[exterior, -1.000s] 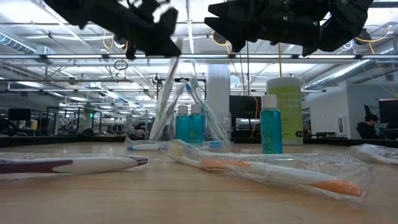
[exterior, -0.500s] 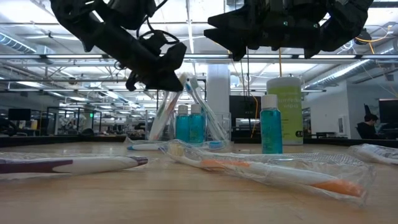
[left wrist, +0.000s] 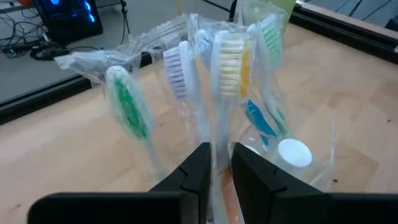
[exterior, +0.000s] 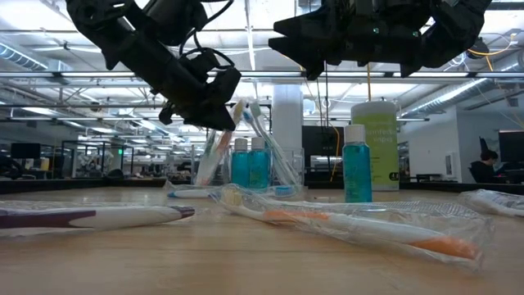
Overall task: Pick & Place toothbrushing station
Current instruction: Put the left orange toothbrush into the transparent organizer, then put the mouthwash into the transparent organizer
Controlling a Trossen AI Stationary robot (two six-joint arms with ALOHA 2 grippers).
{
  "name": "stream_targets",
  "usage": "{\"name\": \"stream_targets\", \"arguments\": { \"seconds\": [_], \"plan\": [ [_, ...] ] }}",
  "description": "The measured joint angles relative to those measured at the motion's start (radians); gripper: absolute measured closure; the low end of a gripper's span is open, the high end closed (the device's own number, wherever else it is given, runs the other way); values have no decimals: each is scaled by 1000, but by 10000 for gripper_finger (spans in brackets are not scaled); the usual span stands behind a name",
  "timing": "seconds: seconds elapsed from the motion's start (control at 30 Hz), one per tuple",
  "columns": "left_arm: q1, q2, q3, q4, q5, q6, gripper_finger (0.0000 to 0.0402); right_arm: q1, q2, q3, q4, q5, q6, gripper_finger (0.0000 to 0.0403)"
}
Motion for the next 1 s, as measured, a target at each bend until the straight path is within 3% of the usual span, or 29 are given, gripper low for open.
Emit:
{"name": "stream_targets", "arguments": {
  "seconds": [0.37, 0.73, 0.9, 1.0],
  "plan": [
    [-6, -21, 0, 17, 43, 42, 264, 0, 0, 0, 0, 0, -1, 227],
    [-52, -213, 0, -44, 51, 158, 223, 1, 0, 0, -17, -7, 4, 227],
    [-66, -307, 0, -153, 162, 190, 222, 16, 1, 0, -32, -173, -9, 227],
    [-69, -344, 0, -250, 241, 163, 222, 52, -3, 0, -33, -179, -26, 226]
  ]
}}
